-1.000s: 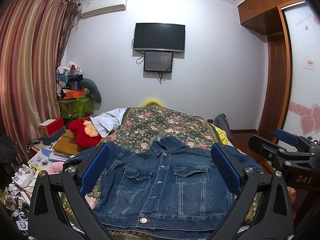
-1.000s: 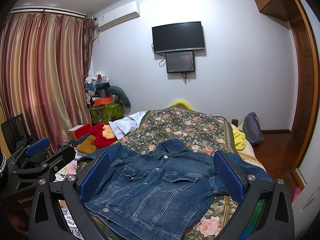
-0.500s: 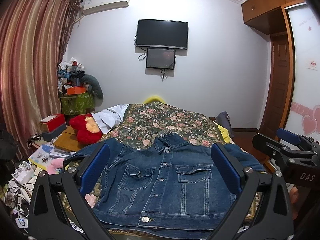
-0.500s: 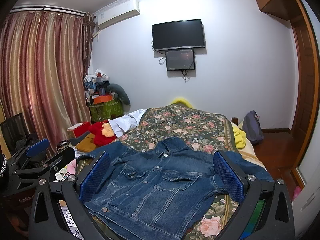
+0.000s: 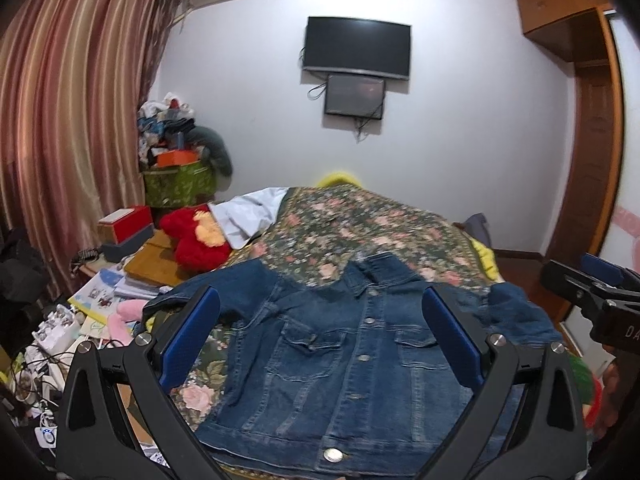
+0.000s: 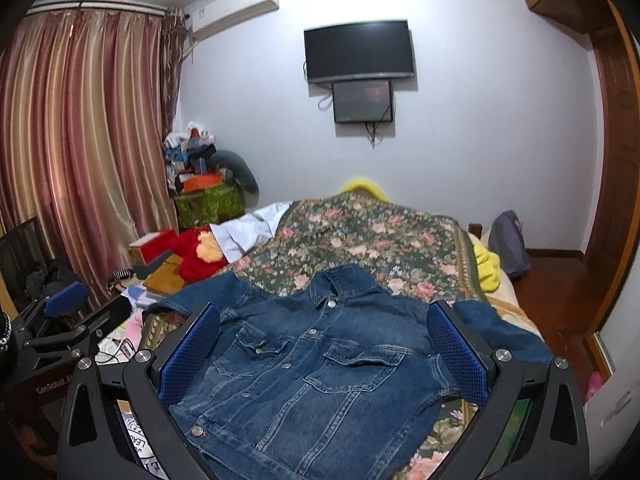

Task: Fold large clothes
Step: 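Grasp the jacket sleeve with the left gripper and fold it across the jacket body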

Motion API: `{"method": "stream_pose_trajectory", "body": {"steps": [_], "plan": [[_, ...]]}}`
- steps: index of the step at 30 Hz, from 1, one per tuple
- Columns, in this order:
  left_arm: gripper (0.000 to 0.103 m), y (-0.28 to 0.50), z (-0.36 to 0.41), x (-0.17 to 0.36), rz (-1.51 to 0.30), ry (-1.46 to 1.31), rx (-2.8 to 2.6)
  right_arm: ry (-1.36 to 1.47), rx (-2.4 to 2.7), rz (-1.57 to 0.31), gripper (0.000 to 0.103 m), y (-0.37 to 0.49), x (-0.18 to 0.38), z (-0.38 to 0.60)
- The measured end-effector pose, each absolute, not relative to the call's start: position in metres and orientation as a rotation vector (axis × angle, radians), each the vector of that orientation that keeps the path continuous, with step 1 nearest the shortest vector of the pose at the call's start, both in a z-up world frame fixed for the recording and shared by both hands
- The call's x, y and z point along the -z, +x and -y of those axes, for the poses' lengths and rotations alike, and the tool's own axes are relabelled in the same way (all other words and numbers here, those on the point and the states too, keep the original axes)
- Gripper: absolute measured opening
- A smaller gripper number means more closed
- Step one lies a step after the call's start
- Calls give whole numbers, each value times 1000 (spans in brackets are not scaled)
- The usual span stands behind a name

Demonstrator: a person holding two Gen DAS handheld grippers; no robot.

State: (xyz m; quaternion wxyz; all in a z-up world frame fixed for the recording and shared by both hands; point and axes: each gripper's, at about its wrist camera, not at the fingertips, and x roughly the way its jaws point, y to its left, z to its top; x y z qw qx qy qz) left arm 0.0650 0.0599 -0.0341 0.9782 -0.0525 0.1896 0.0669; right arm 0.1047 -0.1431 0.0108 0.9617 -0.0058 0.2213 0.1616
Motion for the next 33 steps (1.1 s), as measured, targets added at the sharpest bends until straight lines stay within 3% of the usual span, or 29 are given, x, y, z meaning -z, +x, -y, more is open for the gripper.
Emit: {"method": "stream_pose_trajectory", "body": {"steps": [16, 27, 33], "plan": [[102, 182, -186, 113, -636, -167, -352, 32, -346, -795, 103, 273, 71, 101], [100, 265, -282, 193, -906, -482, -266, -35, -327, -1016, 103, 368, 135, 89], [78, 297, -309, 216, -955, -527, -329, -82, -344, -1119, 103, 390, 176, 80]]}}
